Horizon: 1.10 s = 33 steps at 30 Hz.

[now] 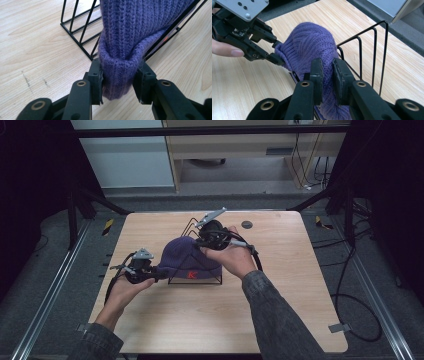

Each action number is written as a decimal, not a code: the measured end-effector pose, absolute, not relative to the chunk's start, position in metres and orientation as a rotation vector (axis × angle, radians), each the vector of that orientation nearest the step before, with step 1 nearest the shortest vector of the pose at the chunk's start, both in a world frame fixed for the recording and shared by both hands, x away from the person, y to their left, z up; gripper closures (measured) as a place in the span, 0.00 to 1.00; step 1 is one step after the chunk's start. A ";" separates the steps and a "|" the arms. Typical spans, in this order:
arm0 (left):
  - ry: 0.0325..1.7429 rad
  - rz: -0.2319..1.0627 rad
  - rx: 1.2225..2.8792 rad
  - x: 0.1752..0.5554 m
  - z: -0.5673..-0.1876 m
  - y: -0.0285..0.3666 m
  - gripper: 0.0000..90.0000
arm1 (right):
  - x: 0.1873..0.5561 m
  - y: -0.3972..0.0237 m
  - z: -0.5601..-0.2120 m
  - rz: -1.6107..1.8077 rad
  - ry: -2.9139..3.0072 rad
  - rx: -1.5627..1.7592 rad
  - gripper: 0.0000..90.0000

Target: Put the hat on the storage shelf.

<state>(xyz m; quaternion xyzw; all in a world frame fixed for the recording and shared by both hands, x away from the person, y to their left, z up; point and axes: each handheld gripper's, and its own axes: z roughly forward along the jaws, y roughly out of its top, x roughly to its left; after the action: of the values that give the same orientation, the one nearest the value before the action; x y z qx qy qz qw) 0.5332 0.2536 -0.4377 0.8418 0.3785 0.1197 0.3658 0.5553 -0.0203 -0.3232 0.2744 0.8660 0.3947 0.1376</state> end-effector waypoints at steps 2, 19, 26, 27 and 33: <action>0.977 0.308 2.165 0.533 -0.439 0.254 0.68 | 0.555 -0.019 -0.323 1.139 2.509 0.794 0.87; 1.073 0.450 2.065 0.506 -0.446 0.275 0.34 | 0.548 -0.021 -0.311 1.178 2.467 0.799 0.77; 1.119 0.468 2.113 0.501 -0.460 0.278 0.19 | 0.544 -0.025 -0.307 1.194 2.443 0.815 0.69; 1.131 0.466 2.117 0.501 -0.462 0.281 0.17 | 0.544 -0.026 -0.306 1.199 2.438 0.825 0.66; 1.200 0.436 2.154 0.501 -0.474 0.292 0.11 | 0.542 -0.032 -0.301 1.205 2.409 0.848 0.58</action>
<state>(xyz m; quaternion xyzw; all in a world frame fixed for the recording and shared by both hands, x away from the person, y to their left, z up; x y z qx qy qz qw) 0.5012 0.2919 -0.4743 0.8168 0.4553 0.1652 0.3136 0.5423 -0.0325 -0.3010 0.2966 0.8424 0.4213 0.1580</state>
